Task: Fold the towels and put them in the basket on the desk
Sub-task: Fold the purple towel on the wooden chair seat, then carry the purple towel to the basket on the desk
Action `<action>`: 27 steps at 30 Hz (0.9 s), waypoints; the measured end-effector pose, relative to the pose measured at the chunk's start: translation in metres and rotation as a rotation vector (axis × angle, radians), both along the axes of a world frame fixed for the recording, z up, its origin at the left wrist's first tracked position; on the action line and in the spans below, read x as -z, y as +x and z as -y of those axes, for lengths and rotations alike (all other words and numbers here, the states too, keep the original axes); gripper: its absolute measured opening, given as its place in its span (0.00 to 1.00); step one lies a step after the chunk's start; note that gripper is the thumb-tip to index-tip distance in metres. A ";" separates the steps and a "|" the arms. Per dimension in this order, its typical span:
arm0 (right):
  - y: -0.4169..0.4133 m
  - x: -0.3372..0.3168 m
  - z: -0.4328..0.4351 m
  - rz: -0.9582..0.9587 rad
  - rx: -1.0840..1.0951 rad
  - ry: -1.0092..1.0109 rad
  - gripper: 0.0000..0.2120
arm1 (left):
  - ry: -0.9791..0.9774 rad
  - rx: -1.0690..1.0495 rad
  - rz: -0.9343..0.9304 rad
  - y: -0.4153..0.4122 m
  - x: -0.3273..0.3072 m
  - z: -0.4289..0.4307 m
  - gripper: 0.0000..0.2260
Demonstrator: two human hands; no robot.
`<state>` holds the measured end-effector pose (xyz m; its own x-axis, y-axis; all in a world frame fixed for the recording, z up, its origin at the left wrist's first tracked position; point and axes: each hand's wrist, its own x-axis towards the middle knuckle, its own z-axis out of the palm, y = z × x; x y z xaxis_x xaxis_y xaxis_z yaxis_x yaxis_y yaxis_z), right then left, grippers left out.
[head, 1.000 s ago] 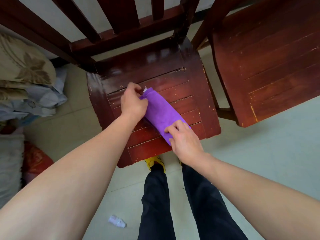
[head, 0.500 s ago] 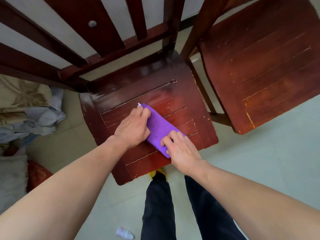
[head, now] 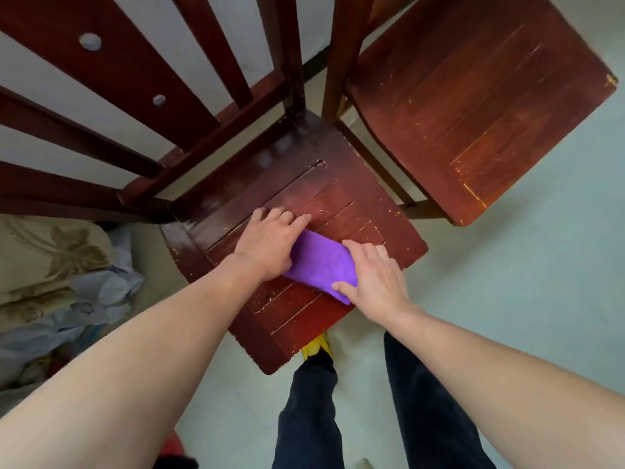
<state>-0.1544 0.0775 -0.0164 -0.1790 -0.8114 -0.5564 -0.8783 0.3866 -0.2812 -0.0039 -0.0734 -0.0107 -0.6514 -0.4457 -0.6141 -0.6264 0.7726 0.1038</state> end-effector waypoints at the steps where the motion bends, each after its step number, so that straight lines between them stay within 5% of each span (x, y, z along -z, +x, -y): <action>1: 0.004 -0.003 0.000 -0.020 0.005 0.036 0.37 | -0.002 0.036 0.018 -0.004 -0.004 -0.002 0.34; 6: 0.005 -0.047 -0.022 -0.110 0.009 0.009 0.19 | 0.026 0.130 0.052 -0.006 -0.045 -0.033 0.20; 12: -0.024 -0.130 -0.096 -0.085 0.116 -0.060 0.19 | 0.033 0.240 -0.104 -0.028 -0.121 -0.091 0.17; 17: -0.068 -0.202 -0.184 -0.246 0.237 -0.103 0.28 | -0.064 0.516 -0.230 -0.098 -0.191 -0.145 0.23; 27: -0.188 -0.301 -0.402 -0.442 0.576 -0.200 0.25 | -0.134 0.907 -0.417 -0.293 -0.300 -0.324 0.30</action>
<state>-0.3428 0.4790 0.2847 -0.7782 -0.5999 -0.1858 -0.5999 0.7976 -0.0627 -0.2973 0.2507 0.2889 -0.9303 0.2768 -0.2409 0.2710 0.9609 0.0576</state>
